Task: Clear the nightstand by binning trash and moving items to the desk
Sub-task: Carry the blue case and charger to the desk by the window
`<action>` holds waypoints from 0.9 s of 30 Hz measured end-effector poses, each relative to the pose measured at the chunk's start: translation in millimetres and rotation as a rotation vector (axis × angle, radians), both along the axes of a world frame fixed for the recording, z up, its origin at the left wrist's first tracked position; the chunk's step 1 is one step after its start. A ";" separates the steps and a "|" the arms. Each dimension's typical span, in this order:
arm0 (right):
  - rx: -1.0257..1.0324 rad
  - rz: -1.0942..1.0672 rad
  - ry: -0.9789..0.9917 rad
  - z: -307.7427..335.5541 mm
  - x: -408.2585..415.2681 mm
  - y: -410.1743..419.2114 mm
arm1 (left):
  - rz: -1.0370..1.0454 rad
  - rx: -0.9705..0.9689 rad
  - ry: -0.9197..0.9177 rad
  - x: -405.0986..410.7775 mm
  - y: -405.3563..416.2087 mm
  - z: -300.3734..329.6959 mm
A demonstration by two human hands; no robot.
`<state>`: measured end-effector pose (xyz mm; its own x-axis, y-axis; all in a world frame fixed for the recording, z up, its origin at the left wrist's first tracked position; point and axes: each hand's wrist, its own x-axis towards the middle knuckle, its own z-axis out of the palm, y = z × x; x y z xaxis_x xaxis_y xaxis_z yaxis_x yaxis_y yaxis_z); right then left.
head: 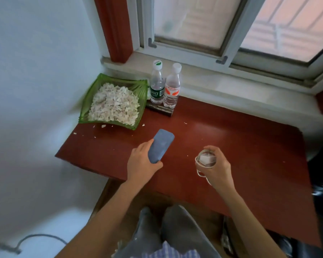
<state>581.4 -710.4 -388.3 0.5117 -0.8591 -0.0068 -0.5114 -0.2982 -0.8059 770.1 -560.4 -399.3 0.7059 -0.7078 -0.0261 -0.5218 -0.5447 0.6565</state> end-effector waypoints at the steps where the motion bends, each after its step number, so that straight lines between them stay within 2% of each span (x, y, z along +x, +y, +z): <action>1: 0.001 -0.016 0.008 -0.1 -0.3 -4.4 | -0.020 -0.002 0.001 3.7 -9.2 -2.3; 16: 0.097 -0.018 0.039 -13.2 6.4 -82.1 | -0.366 0.180 -0.049 70.0 -128.9 -38.1; 27: 0.127 0.019 0.067 -28.3 17.7 -89.8 | -0.696 0.304 -0.257 110.0 -154.7 -61.5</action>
